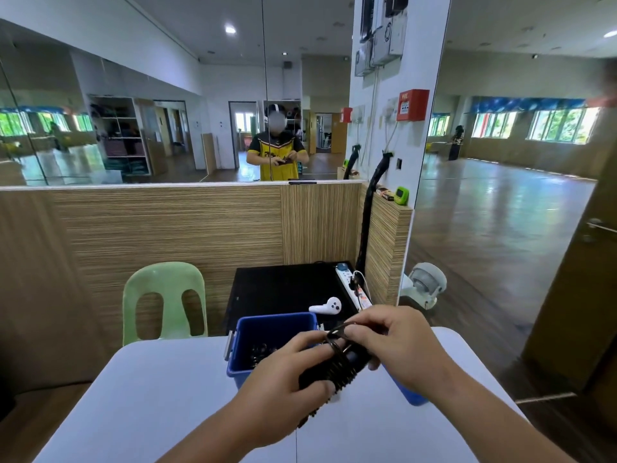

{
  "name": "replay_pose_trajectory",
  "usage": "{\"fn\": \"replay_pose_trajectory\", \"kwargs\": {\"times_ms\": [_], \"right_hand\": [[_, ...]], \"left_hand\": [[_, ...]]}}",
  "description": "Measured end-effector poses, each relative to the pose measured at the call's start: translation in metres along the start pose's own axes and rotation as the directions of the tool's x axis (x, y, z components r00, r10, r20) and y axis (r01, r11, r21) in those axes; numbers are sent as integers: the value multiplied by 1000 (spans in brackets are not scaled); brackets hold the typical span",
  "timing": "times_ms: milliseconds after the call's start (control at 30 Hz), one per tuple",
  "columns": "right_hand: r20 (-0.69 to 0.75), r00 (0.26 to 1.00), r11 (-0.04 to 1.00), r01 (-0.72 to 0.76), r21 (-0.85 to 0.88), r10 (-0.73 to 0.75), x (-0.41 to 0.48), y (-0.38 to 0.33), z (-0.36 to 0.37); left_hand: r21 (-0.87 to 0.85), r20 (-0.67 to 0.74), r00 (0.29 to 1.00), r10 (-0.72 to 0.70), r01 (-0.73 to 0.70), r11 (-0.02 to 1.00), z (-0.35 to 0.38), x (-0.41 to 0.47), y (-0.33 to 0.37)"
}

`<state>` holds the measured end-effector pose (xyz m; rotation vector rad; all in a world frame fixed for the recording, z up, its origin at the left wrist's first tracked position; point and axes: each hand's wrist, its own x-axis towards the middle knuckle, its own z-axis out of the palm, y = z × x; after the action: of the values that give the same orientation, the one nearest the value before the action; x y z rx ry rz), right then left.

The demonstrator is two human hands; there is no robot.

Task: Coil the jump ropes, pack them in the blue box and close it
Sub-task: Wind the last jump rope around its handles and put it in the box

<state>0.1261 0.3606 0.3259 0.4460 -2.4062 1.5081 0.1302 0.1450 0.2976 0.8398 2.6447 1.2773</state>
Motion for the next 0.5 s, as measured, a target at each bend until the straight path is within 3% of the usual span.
{"fn": "replay_pose_trajectory", "kwargs": {"times_ms": [333, 500], "right_hand": [[-170, 950, 941, 214, -261, -263, -22, 22, 15], [-8, 913, 816, 360, -452, -407, -29, 38, 17]], "left_hand": [[-223, -142, 985, -100, 67, 973, 10, -5, 7], [-282, -127, 982, -139, 99, 954, 14, -8, 7]]}}
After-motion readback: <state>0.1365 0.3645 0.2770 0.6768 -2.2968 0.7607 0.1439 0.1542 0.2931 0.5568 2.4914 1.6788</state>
